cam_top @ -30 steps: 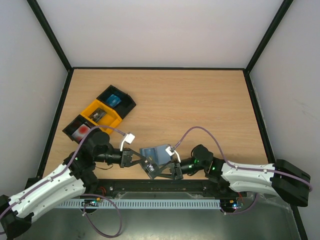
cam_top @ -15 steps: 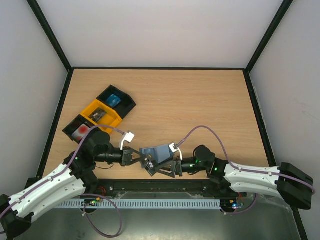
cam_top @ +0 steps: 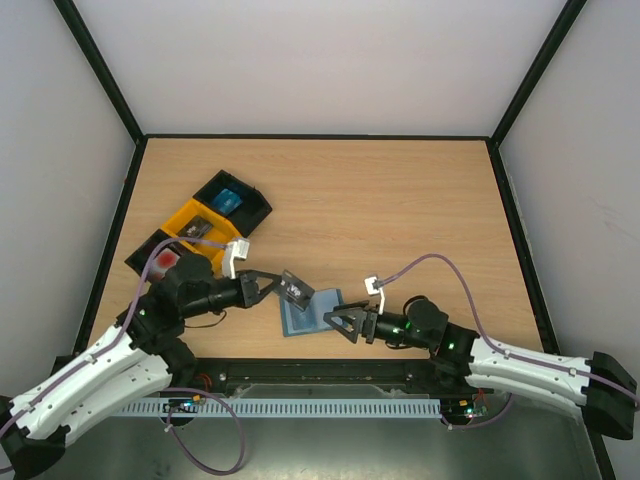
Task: Take the credit cards out of the card holder
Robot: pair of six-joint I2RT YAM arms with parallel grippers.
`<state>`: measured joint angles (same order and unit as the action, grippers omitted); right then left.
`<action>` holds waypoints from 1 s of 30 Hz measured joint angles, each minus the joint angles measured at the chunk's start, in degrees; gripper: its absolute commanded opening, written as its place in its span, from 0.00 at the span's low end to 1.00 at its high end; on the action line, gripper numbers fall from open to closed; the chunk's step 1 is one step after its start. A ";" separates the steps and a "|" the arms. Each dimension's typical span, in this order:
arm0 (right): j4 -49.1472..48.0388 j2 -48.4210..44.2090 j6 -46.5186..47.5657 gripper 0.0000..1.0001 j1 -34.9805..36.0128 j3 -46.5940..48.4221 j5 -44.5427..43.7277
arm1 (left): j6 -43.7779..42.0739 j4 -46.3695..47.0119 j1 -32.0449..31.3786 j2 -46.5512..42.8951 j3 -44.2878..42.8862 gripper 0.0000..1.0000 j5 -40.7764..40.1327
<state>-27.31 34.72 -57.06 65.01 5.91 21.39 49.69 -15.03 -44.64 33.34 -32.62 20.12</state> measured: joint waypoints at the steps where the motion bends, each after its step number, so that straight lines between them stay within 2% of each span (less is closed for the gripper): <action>1: 1.22 -1.40 -0.33 0.98 0.00 -0.13 -1.14 | 0.48 -0.20 0.02 -0.28 0.00 0.03 -1.29; 10: 6.29 -13.05 -5.49 0.98 0.00 -2.54 -7.65 | 6.40 -6.71 0.33 -4.68 -1.68 0.03 -26.93; 17: 10.99 -15.45 -6.58 0.98 0.00 -2.56 -8.55 | 9.84 -10.16 1.25 -5.79 -1.81 0.03 -41.57; 23: 13.25 -15.67 -6.84 0.98 0.00 -2.56 -8.70 | 8.70 -10.03 5.49 -4.07 -1.81 0.03 -46.51; 30: 15.08 -16.04 -7.21 0.98 0.00 -2.56 -8.70 | 5.79 -8.44 18.71 0.92 -1.84 0.03 -45.83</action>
<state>-12.23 18.68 -64.27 65.01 3.36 12.69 55.48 -23.46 -25.93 34.26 -34.46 -25.71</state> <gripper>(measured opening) 0.977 0.029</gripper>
